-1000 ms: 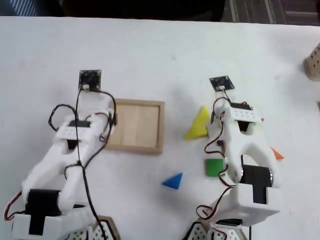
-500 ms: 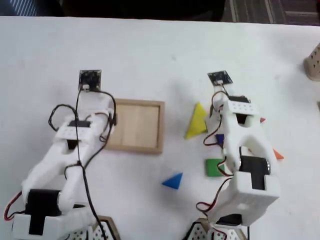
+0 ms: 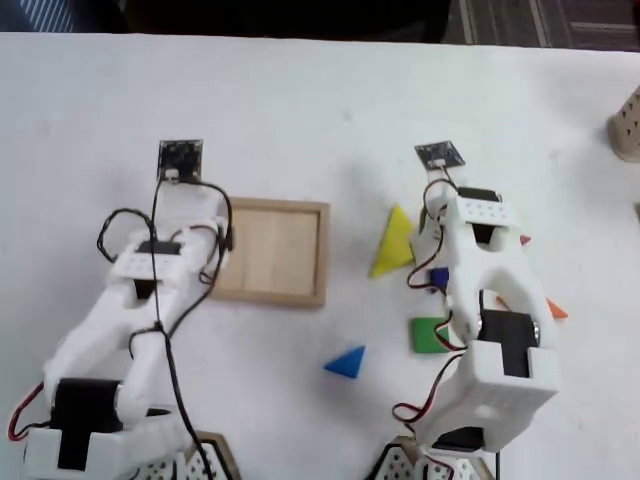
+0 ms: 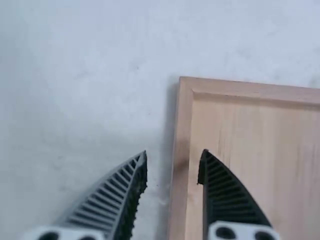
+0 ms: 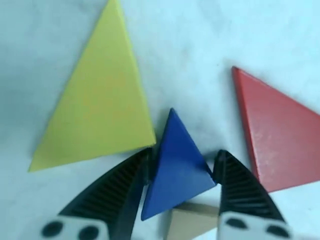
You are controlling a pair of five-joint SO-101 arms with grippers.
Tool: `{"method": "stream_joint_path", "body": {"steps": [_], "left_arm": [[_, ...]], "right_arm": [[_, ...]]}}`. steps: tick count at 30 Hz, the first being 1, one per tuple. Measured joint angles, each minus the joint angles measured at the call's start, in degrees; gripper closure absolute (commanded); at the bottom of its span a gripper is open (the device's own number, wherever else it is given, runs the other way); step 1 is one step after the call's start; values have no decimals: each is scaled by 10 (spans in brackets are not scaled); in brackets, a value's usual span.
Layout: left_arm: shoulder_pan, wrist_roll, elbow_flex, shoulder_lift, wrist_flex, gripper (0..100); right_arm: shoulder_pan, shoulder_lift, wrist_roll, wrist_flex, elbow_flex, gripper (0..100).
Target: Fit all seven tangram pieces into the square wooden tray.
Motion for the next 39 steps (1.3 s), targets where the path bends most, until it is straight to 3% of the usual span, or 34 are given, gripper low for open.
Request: {"method": "stream_joint_path", "body": {"steps": [16,39], "left_arm": [[7,0,0,0,0,819],[7,0,0,1,0,819]], "right_arm": [[18,-80,-35,-13,97,741],[22,-9,-52,4,18,803]]}}
